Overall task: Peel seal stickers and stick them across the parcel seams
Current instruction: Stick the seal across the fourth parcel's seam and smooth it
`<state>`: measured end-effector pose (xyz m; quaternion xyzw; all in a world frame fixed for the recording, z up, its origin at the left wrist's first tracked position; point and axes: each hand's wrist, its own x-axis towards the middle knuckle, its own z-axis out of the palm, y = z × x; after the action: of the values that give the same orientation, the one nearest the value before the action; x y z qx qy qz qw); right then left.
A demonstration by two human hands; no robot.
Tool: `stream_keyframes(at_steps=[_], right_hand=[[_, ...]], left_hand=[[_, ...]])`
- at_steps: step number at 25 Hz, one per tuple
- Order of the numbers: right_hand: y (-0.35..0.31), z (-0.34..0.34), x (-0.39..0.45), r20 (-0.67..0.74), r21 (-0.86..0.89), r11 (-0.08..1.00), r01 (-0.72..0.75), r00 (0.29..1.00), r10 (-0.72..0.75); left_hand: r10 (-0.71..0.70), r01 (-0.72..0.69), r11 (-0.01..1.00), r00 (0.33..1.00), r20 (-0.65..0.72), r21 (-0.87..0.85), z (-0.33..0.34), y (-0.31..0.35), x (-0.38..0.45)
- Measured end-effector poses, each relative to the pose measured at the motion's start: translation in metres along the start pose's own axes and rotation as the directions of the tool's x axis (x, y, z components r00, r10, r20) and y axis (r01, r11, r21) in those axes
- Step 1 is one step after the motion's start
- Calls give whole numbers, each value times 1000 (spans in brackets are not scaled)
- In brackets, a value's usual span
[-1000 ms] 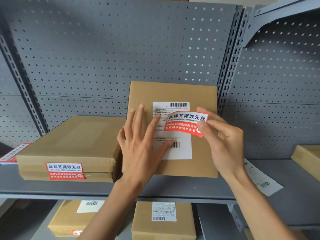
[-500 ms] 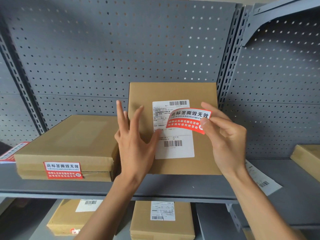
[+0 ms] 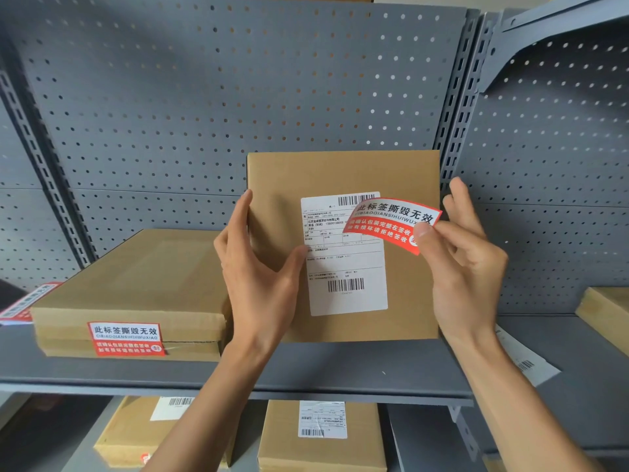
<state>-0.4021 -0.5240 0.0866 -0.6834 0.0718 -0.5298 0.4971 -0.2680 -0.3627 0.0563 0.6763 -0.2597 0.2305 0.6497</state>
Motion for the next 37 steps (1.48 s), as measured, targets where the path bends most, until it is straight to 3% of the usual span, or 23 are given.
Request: stream_keyframes(at_steps=[11, 20, 28, 37], right_hand=[[-4, 2, -2, -58, 159, 987, 8, 998, 1], [14, 1, -7, -40, 133, 991, 6, 999, -1], [16, 0, -14, -70, 85, 993, -78, 994, 84], [2, -7, -23, -66, 93, 994, -51, 996, 57]], left_hand=[[117, -115, 992, 993, -33, 43, 1, -10, 5], [89, -88, 992, 996, 2, 85, 0, -15, 1], [132, -144, 956, 989, 63, 254, -4, -16, 1], [222, -230, 894, 973, 65, 385, -14, 0, 3]])
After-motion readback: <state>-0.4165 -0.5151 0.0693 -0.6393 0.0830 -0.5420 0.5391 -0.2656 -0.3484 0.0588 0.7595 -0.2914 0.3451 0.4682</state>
